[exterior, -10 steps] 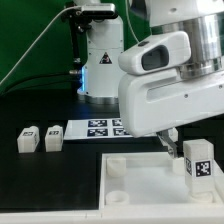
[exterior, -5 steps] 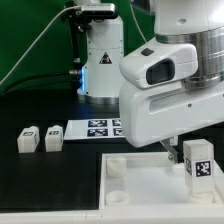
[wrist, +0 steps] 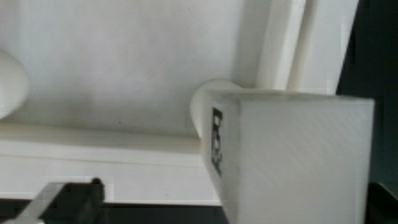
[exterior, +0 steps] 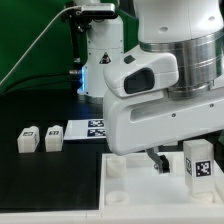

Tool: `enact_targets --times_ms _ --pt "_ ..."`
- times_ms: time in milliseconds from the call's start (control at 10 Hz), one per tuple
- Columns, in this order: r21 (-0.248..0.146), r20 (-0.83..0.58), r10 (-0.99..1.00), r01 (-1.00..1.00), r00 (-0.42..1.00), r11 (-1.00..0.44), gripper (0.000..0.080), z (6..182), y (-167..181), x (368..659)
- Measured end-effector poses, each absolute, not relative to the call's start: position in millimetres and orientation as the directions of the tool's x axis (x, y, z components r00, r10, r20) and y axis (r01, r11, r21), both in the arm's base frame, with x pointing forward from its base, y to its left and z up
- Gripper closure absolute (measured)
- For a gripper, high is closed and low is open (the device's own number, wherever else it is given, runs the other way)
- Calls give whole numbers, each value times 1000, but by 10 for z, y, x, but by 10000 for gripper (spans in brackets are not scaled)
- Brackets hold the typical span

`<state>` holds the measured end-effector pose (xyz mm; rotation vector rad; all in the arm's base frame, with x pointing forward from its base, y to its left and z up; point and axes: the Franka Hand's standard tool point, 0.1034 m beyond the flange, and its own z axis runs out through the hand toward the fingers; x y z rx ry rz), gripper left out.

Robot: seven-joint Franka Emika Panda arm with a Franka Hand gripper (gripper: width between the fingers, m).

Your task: Assemble one leg

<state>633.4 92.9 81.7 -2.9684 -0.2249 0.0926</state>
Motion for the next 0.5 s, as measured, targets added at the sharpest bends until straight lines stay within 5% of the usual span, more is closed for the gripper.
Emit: enact_targets --times_ms 200,500 --pt "-167 -50 155 145 987 -975 412 815 930 6333" --pt "-166 -53 132 121 990 -979 508 815 933 6333"
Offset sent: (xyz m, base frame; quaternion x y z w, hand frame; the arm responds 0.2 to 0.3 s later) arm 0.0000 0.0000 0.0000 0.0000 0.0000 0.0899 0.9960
